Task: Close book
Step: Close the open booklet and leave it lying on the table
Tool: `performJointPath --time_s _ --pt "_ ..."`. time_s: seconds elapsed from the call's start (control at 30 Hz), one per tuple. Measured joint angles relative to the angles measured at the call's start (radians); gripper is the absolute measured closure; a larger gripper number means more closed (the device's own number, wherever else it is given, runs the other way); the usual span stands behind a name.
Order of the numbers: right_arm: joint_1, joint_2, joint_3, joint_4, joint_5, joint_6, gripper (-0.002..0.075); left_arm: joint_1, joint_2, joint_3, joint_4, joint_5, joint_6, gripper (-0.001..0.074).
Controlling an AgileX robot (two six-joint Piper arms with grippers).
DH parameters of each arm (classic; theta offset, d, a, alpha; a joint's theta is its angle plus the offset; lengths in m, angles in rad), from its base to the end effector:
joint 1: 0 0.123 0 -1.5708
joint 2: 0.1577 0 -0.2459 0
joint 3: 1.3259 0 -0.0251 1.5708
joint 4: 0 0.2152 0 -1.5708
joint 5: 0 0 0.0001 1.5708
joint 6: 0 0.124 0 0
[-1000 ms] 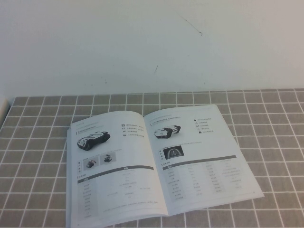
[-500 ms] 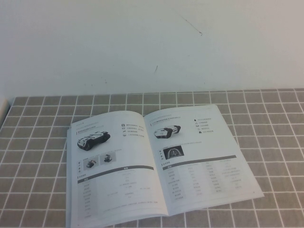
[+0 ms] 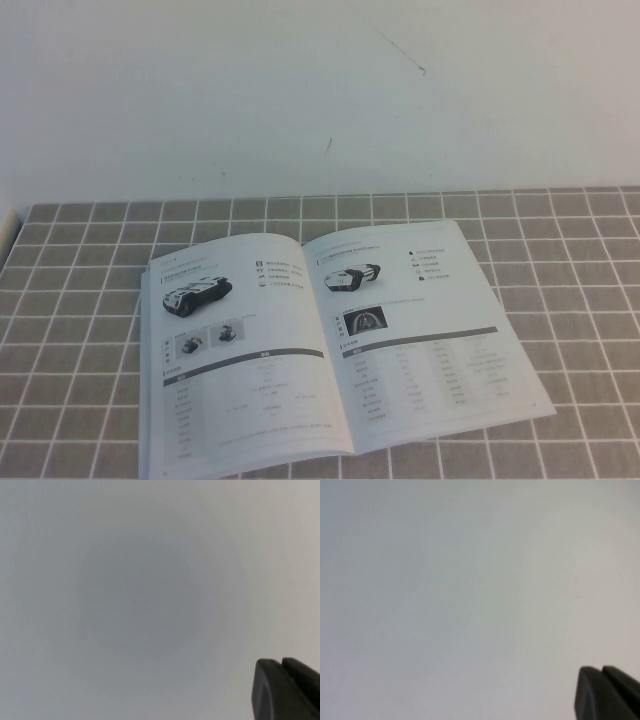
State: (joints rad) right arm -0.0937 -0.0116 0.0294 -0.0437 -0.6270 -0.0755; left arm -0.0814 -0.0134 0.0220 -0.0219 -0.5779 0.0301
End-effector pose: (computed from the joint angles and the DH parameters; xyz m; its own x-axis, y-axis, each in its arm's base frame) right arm 0.0649 -0.0029 0.2782 0.6262 -0.1700 -0.7609 0.1441 0.9844 -0.1013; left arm 0.0674 -0.0040 0.2759 0.6090 -0.0379 -0.7922 0.0647 0.9979 0.0020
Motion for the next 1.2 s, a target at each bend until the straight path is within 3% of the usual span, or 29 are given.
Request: performJointPath --time_s 0.2,0.37,0.57,0.67,0.8,1.0,1.2 --pt "0.000 0.000 -0.011 0.000 0.034 -0.005 0.0729 0.000 0.000 0.000 -0.001 -0.018 0.000 0.0738" --pt "0.000 0.000 -0.149 0.000 0.333 -0.015 0.0729 0.000 0.000 0.000 -0.025 -0.022 0.030 0.0738" --pt "0.000 0.019 -0.337 0.000 0.519 -0.009 0.0729 0.000 0.000 0.000 -0.065 -0.033 0.055 0.0738" --pt "0.000 0.096 -0.432 0.002 0.653 0.031 0.0729 0.000 0.000 0.000 -0.082 -0.033 0.043 0.0738" --pt "0.000 0.264 -0.540 0.030 0.874 0.043 0.0729 0.000 0.000 0.000 -0.239 0.028 0.043 0.0738" --pt "0.000 0.622 -0.657 0.208 1.075 -0.198 0.0729 0.000 0.019 -0.119 -0.392 0.345 0.105 0.0738" --pt "0.002 1.099 -0.857 0.462 1.208 -0.503 0.0729 0.000 0.216 -0.288 -0.408 0.488 0.284 0.0738"
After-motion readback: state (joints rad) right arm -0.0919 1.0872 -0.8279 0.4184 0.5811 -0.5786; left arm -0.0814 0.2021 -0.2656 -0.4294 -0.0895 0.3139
